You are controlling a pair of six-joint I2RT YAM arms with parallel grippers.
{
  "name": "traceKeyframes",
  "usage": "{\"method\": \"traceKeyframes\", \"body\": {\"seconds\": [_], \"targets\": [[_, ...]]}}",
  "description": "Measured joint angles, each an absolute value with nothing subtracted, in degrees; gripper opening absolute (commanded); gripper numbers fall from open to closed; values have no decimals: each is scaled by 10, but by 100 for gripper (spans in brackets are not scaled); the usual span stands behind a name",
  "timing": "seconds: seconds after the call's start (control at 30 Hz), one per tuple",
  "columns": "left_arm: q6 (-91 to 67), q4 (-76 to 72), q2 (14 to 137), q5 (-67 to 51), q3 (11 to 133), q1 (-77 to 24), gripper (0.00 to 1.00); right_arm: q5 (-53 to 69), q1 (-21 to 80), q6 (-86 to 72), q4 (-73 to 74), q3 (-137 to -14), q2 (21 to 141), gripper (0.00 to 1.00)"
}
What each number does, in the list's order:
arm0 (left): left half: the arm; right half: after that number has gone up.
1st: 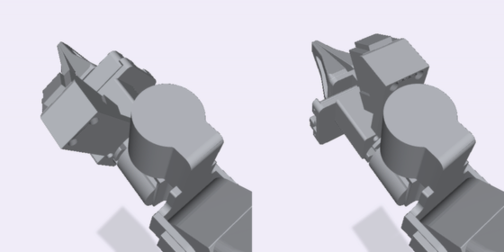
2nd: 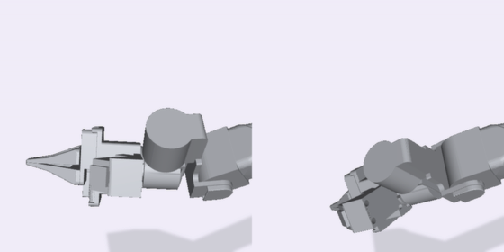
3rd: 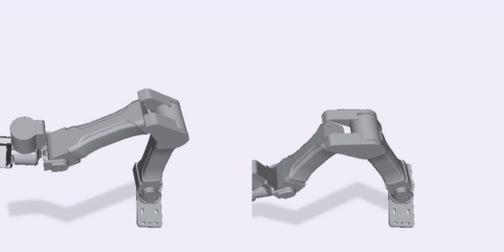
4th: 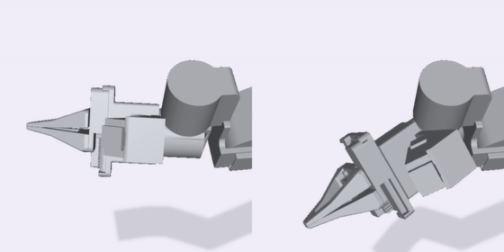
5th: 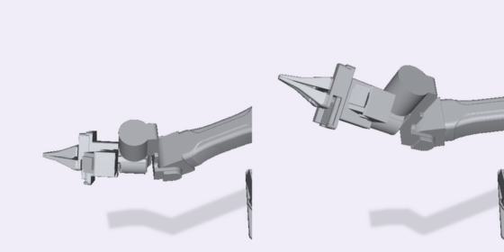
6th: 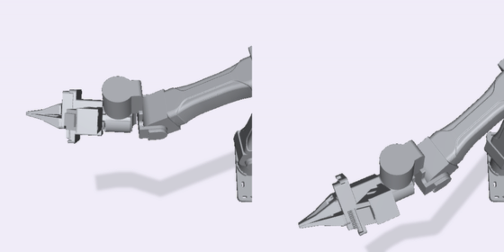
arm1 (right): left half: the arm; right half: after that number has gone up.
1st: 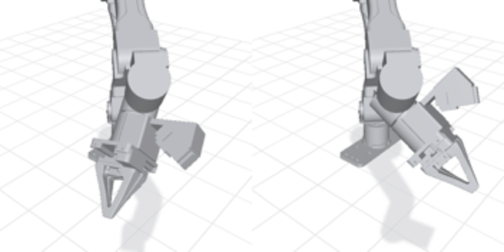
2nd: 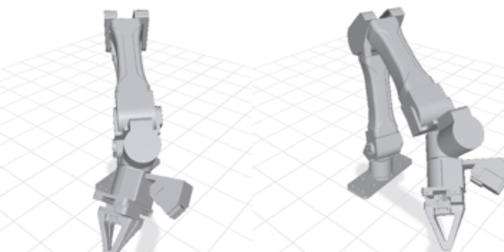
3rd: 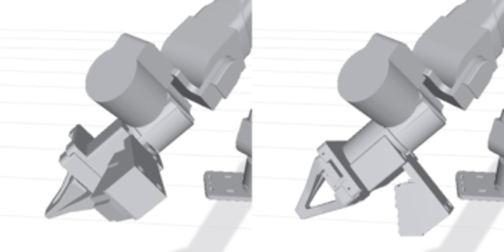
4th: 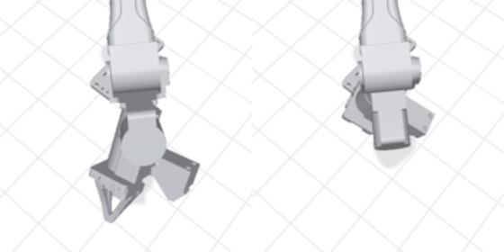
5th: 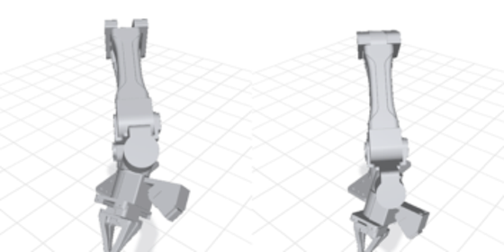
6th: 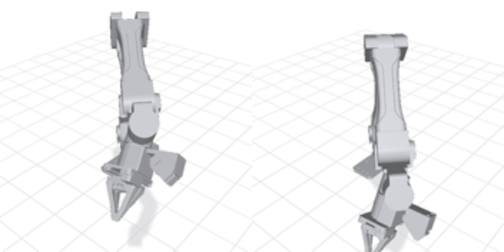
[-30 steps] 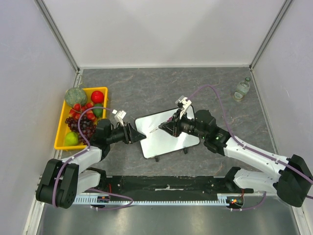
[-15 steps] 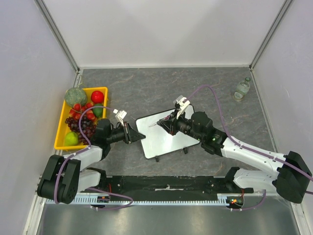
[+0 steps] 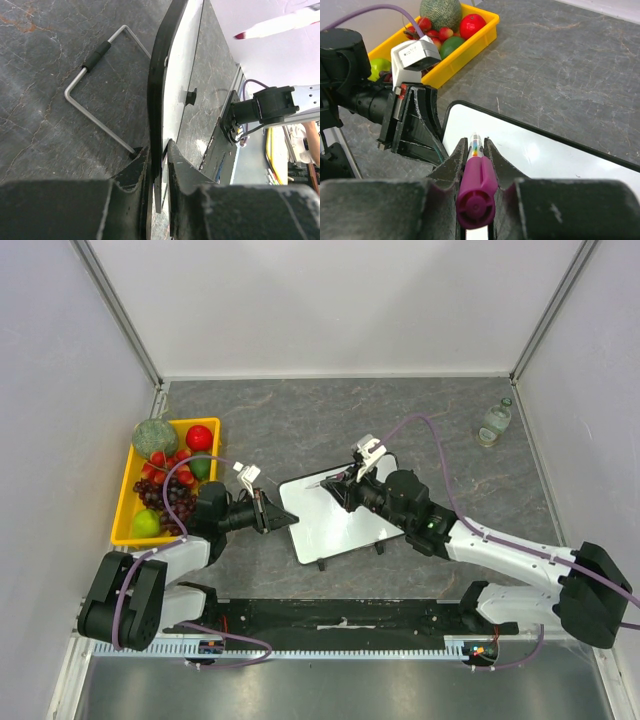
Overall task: Write a sentence on the whiteboard
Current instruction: Write on the whiteboard with the whiteboard.
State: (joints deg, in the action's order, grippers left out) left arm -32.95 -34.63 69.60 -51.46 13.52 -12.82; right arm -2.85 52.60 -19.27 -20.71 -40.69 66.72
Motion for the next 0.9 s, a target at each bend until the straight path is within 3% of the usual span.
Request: {"method": "traceKeyframes", "body": {"seconds": [0.9], "targets": [[-334,-362,706,-526,135,-128,2,-80,540,-182,-261,-447,765,0]]}}
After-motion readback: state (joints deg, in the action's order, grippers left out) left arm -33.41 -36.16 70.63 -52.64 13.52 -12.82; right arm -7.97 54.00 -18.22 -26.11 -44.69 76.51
